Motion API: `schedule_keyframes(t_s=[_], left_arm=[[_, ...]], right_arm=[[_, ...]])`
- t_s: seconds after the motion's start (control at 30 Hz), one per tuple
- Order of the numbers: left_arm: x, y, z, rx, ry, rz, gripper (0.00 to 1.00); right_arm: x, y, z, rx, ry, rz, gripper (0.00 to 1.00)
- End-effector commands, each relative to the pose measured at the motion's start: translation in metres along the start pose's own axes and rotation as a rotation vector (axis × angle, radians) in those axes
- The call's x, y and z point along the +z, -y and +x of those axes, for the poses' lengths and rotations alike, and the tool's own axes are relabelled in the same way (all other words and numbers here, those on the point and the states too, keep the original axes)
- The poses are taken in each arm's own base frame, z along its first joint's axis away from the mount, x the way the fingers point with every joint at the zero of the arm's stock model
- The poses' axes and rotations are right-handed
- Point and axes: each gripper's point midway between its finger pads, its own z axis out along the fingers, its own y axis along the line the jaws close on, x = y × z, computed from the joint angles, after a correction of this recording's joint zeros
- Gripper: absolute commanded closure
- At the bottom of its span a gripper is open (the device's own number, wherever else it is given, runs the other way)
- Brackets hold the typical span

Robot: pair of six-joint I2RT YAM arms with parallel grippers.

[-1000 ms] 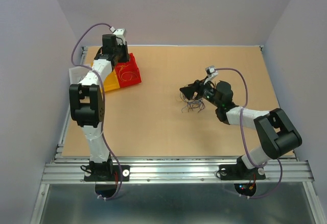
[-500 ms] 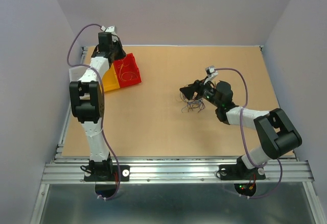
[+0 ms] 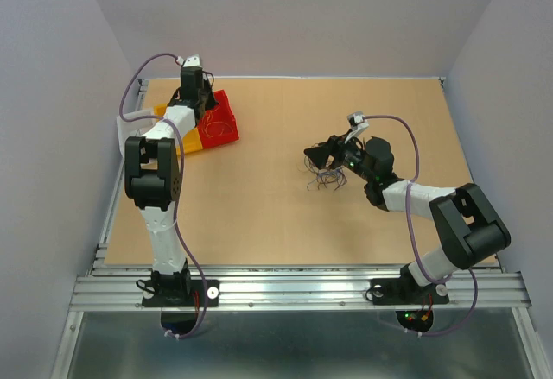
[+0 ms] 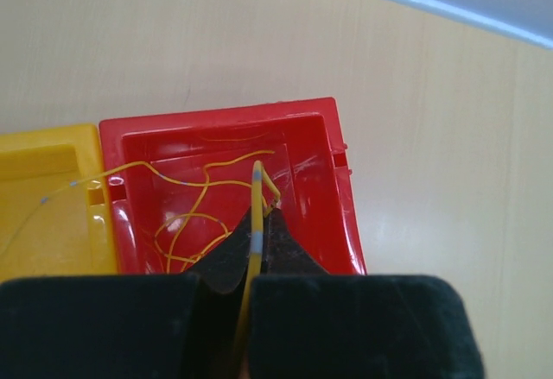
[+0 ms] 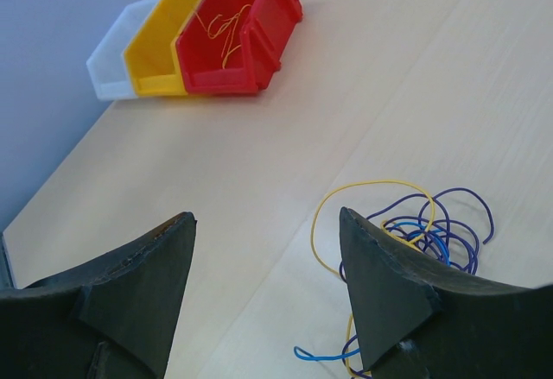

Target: Untangle the cables

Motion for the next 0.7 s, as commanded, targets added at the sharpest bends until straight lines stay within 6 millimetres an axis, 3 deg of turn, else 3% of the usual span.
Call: schedule_keyframes(t_s=[0.0,0.03,0.2,0.23,0.3,0.67], left_arm=[[-0.001,-0.003,-0.025,0.046,0.096,-0.079,0.96],[-0.003,-0.001,-0.028,0.058,0.103,-0.076,0.86],[-0.019,0.002,-0.039,0.120,0.150,-0.128,0.72],[-0.022,0.006,-0.039,0.133,0.155,-0.134,0.58],[-0.029,0.002,-0.045,0.158,0.178,-0.179,0.37],[-0.061,0.009,-0.072,0.238,0.224,-0.159,0.35]], right_arm=[[-0.005,-0.006,-0.011,-0.025,0.040,-0.012,0.27],[-0.005,-0.006,-0.011,-0.026,0.040,-0.012,0.27],[-0.006,-0.005,-0.011,-0.028,0.041,-0.005,0.27],[-0.006,-0.005,-0.010,-0.027,0.038,-0.004,0.27],[-0.006,-0.005,-0.010,-0.028,0.039,-0.005,0.27],[-0.005,-0.006,-0.010,-0.028,0.035,-0.007,0.27]])
